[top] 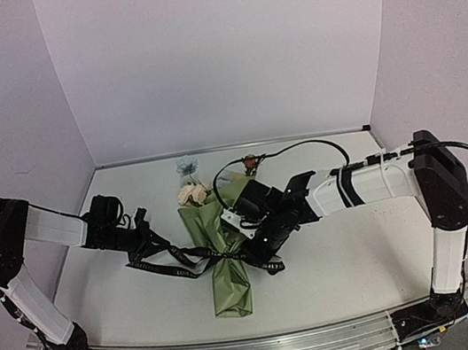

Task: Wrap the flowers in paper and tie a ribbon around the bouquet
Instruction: Tie the half-tied ribbon around the folded bouquet.

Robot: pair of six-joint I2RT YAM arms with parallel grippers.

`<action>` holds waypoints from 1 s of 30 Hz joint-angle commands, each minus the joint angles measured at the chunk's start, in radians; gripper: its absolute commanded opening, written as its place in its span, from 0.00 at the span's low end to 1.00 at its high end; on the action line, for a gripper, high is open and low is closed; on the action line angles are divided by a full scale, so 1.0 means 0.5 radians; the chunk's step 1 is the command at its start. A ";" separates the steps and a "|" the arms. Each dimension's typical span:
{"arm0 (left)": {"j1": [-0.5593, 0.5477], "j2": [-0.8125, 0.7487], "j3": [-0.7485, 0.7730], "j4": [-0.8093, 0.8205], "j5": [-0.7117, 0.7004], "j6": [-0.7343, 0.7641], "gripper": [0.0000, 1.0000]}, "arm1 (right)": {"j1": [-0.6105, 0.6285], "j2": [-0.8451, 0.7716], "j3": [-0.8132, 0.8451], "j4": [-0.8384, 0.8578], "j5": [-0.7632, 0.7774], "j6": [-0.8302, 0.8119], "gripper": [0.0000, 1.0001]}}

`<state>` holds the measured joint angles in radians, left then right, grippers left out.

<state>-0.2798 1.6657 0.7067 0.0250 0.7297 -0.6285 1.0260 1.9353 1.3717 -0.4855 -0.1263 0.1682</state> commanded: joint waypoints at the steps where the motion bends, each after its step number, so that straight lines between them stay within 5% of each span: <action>1: 0.003 -0.017 0.053 -0.034 -0.072 0.004 0.00 | -0.008 -0.174 -0.076 0.011 0.238 0.087 0.00; 30: 0.099 0.004 0.000 -0.038 -0.148 -0.016 0.00 | -0.040 -0.573 -0.611 0.137 0.638 0.414 0.00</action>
<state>-0.2499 1.6703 0.7067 0.0053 0.6861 -0.6369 1.0170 1.7042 1.1076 -0.4015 0.1327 0.3455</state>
